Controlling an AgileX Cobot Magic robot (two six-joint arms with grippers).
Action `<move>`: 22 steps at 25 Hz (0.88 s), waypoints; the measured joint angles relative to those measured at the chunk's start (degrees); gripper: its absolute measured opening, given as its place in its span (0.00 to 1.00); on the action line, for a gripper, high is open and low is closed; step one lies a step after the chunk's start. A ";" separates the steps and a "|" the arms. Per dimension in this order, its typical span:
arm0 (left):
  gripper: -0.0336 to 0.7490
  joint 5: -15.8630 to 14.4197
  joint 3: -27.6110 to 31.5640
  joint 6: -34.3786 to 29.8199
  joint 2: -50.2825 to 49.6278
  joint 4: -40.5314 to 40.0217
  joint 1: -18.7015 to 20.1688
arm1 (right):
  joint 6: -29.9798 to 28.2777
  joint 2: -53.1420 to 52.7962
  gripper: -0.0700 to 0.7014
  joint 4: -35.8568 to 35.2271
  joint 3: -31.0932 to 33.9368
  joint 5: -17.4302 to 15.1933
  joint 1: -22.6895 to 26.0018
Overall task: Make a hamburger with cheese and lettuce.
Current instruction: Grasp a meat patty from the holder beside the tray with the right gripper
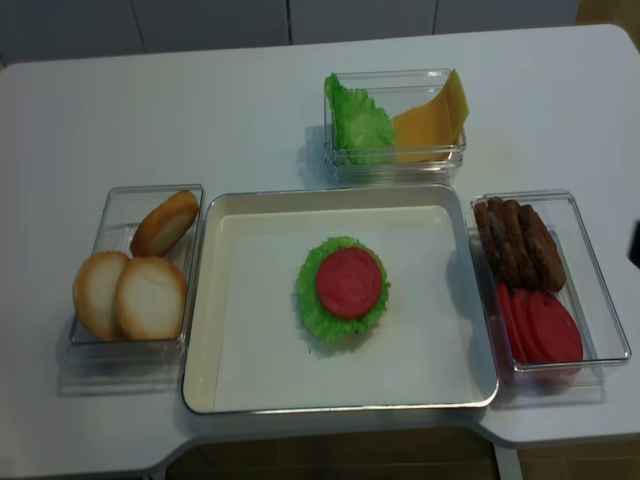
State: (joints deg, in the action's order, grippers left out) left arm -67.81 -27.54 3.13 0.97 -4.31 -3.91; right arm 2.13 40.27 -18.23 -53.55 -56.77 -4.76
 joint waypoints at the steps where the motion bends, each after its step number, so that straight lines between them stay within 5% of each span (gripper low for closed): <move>1: 0.57 0.00 0.00 0.00 0.00 0.00 0.00 | -0.26 2.73 0.69 -0.59 -1.01 0.00 0.00; 12: 0.57 0.00 0.00 0.00 0.00 0.00 0.00 | -0.86 24.67 0.66 0.35 -12.95 -1.50 -1.24; 22: 0.57 0.00 0.00 0.00 0.00 0.00 0.00 | 16.48 38.98 0.65 25.09 -16.25 -1.50 -20.01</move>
State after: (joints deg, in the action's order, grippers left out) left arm -67.81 -27.54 3.13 0.97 -4.31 -3.91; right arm 18.61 79.25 6.86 -69.79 -58.27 -24.77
